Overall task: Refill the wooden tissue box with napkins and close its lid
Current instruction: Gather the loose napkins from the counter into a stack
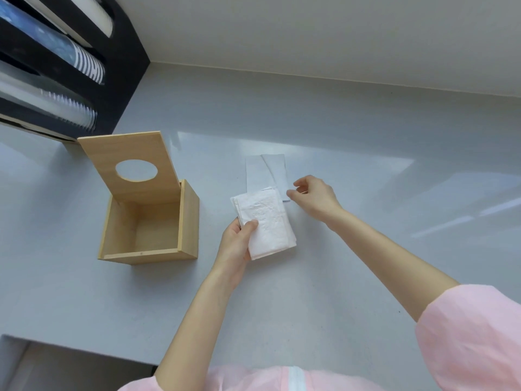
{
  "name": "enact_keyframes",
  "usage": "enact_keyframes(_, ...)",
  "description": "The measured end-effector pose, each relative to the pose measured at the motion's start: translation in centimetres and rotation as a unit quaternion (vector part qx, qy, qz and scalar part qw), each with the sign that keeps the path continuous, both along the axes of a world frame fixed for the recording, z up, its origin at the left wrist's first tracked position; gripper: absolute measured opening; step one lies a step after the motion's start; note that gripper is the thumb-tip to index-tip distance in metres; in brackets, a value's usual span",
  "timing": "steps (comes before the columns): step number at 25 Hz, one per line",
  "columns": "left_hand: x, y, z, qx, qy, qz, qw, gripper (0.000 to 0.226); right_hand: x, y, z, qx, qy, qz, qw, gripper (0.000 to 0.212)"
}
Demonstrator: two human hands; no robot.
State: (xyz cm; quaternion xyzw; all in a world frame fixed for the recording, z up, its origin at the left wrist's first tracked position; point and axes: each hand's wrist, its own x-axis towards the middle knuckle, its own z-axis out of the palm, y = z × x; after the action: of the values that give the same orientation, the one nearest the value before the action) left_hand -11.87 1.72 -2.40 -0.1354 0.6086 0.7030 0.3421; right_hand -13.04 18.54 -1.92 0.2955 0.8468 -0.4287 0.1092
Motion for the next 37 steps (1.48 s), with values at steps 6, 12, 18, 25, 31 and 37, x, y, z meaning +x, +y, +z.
enact_keyframes(6, -0.5, -0.7, -0.4, 0.010, -0.022, 0.028, 0.999, 0.019, -2.7, -2.4, -2.1, 0.061, -0.008, -0.041, 0.997, 0.040)
enact_keyframes(12, -0.5, -0.7, -0.4, 0.006, -0.028, 0.030, 0.999, 0.020, -2.4, -1.9, -2.6, 0.054, 0.009, -0.030, 0.998, 0.024)
enact_keyframes(18, 0.0, -0.8, 0.0, 0.017, -0.017, 0.026, 0.999, 0.019, 0.4, -1.4, -0.1, -0.133, 0.111, -0.166, 0.971, 0.008)
enact_keyframes(25, 0.9, -0.9, 0.7, 0.027, 0.012, 0.004, 1.000, 0.020, 4.7, -2.6, 5.6, -0.368, 0.197, -0.165, 0.894, 0.022)
enact_keyframes(31, 1.4, -0.7, 0.8, 0.027, 0.032, -0.016, 0.999, 0.031, 7.5, -4.1, 4.8, -0.426, 0.149, -0.140, 0.881, 0.024)
enact_keyframes(37, 1.7, -0.6, 0.9, 0.017, 0.033, -0.029, 0.999, 0.030, 9.0, -4.5, 2.7, -0.226, 0.044, -0.072, 0.971, 0.020)
